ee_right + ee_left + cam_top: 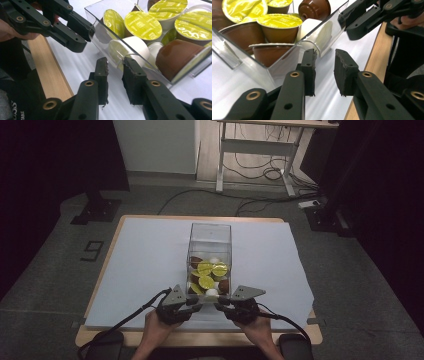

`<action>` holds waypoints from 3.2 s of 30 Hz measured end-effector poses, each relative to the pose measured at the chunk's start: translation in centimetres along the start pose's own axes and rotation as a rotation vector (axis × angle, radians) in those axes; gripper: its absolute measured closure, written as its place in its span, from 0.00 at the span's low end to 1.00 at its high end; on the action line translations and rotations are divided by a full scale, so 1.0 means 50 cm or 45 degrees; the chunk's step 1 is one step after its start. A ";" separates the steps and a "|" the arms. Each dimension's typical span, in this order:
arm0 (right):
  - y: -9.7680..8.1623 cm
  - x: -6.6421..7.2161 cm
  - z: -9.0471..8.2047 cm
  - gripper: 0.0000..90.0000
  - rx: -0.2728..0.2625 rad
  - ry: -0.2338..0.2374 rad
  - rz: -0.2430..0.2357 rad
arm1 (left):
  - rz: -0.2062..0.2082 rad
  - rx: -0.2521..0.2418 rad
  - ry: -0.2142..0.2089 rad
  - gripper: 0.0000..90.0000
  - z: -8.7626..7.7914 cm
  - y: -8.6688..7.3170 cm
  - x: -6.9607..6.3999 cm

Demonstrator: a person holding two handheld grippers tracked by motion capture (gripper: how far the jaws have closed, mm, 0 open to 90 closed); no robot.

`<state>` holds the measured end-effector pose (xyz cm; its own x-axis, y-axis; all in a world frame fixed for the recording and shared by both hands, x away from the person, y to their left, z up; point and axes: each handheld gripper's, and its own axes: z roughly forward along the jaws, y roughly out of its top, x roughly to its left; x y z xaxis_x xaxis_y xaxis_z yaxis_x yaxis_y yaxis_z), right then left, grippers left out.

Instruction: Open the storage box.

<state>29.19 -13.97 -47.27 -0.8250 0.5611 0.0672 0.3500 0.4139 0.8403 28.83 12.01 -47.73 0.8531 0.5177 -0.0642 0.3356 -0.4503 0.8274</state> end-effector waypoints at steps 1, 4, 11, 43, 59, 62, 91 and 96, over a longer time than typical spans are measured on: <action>-0.001 -0.001 -0.002 0.79 0.001 -0.001 -0.001 | 0.001 0.006 0.001 0.76 -0.002 -0.001 0.000; -0.003 -0.004 -0.005 0.78 0.008 -0.002 0.001 | 0.003 0.013 0.005 0.75 -0.006 -0.003 0.001; -0.012 -0.010 -0.019 0.73 0.018 -0.001 0.003 | -0.013 0.020 0.016 0.70 -0.029 -0.014 0.011; -0.036 -0.105 -0.095 0.49 0.047 -0.268 0.036 | -0.114 0.081 0.180 0.39 -0.088 -0.051 0.119; -0.068 -0.188 -0.078 0.22 0.098 -0.387 0.147 | -0.166 0.141 0.297 0.15 -0.065 -0.066 0.172; -0.071 -0.194 -0.074 0.20 0.100 -0.387 0.168 | -0.160 0.158 0.311 0.12 -0.060 -0.071 0.176; -0.143 -0.225 -0.022 0.01 0.245 -0.386 0.224 | -0.206 0.311 0.356 0.00 -0.019 -0.118 0.202; -0.147 -0.223 -0.021 0.01 0.234 -0.394 0.214 | -0.211 0.313 0.357 0.00 -0.019 -0.118 0.202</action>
<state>35.35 -24.01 -53.61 -0.5864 0.8100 0.0065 0.5656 0.4037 0.7191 35.11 20.59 -52.77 0.6488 0.7609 -0.0024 0.5739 -0.4873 0.6582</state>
